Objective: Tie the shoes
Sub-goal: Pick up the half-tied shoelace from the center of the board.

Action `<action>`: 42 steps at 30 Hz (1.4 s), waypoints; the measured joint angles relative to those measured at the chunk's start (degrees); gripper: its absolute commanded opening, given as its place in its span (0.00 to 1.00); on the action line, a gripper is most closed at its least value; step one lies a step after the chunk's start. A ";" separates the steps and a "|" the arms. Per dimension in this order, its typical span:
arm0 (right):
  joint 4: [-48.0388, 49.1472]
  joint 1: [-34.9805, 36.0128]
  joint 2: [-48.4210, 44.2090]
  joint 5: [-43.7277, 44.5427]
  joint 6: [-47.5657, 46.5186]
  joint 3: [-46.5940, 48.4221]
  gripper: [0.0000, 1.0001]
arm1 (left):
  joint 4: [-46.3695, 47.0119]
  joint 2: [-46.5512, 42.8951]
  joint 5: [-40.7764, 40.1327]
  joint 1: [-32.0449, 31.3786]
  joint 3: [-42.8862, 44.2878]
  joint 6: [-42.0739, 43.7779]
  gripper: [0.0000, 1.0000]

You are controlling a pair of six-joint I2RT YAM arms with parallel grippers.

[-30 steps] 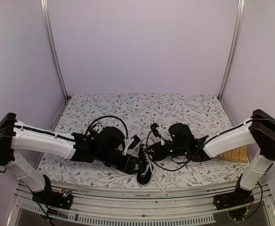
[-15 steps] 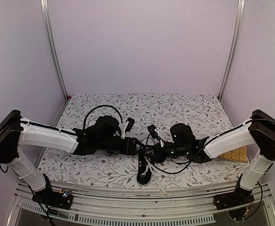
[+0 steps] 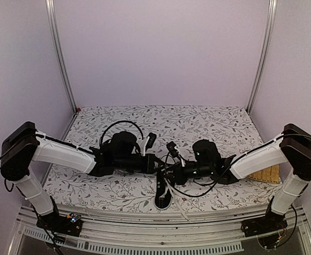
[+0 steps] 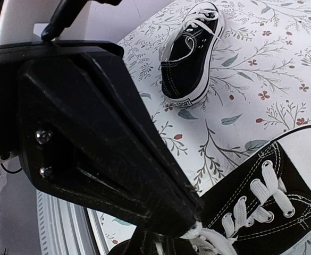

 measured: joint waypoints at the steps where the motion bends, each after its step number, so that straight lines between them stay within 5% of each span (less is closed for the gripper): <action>1: 0.00 0.00 0.00 0.02 0.02 0.00 0.30 | 0.87 0.02 0.24 0.00 -0.33 -0.44 0.00; 5: -0.42 0.00 -1.01 1.05 -0.04 -0.87 0.55 | 3.85 0.00 0.74 0.00 -2.75 -1.36 0.00; 11: -3.37 0.00 -11.91 4.44 0.92 -7.85 0.59 | 5.60 -0.04 0.72 0.00 -6.29 -2.62 0.00; 19: -6.97 4.57 -17.07 9.09 7.56 -15.76 0.44 | 8.35 -0.92 0.24 0.00 -9.51 -4.61 0.00; 38: 0.46 8.59 -2.54 8.46 13.88 -13.33 0.38 | 11.82 -0.90 -1.07 -1.01 -9.64 -6.29 0.00; 42: 1.70 9.16 -2.10 8.46 13.97 -12.98 0.10 | 12.61 -0.90 -1.40 -1.29 -9.84 -6.43 0.00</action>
